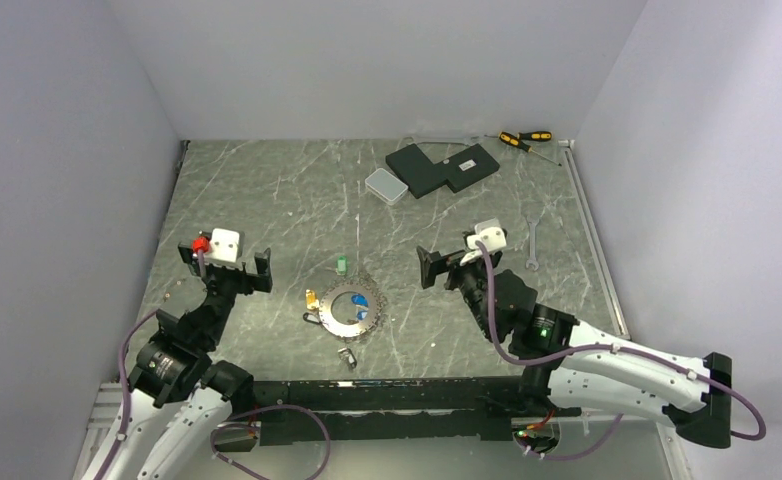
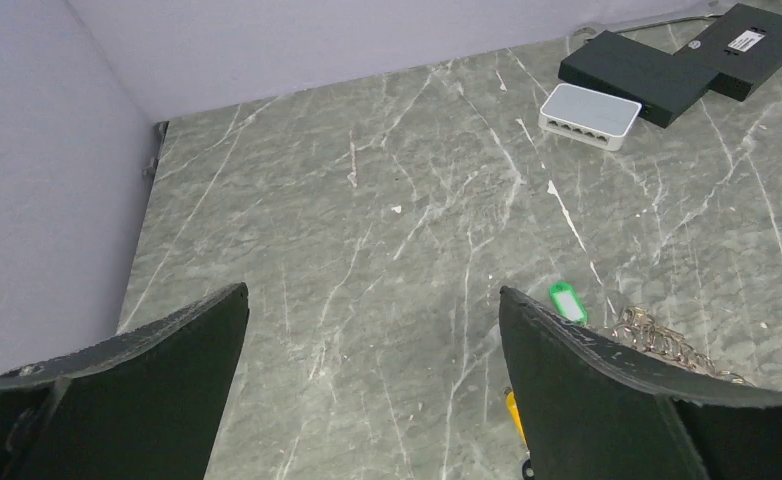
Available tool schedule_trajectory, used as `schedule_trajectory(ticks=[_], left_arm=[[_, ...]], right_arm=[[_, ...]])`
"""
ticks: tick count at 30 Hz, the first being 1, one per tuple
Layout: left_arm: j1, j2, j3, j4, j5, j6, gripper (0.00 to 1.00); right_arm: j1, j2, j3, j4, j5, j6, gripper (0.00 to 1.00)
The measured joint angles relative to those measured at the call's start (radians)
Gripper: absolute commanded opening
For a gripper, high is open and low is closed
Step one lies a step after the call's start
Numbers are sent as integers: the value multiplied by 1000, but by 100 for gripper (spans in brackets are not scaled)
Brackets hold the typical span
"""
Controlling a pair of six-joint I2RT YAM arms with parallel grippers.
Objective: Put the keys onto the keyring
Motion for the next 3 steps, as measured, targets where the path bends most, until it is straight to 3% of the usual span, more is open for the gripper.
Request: schedule_trajectory(ticks=[3], left_arm=[[2,0,0,0,0,0,99]], right_arm=[[0,-5,-5,0,-1,9,100]])
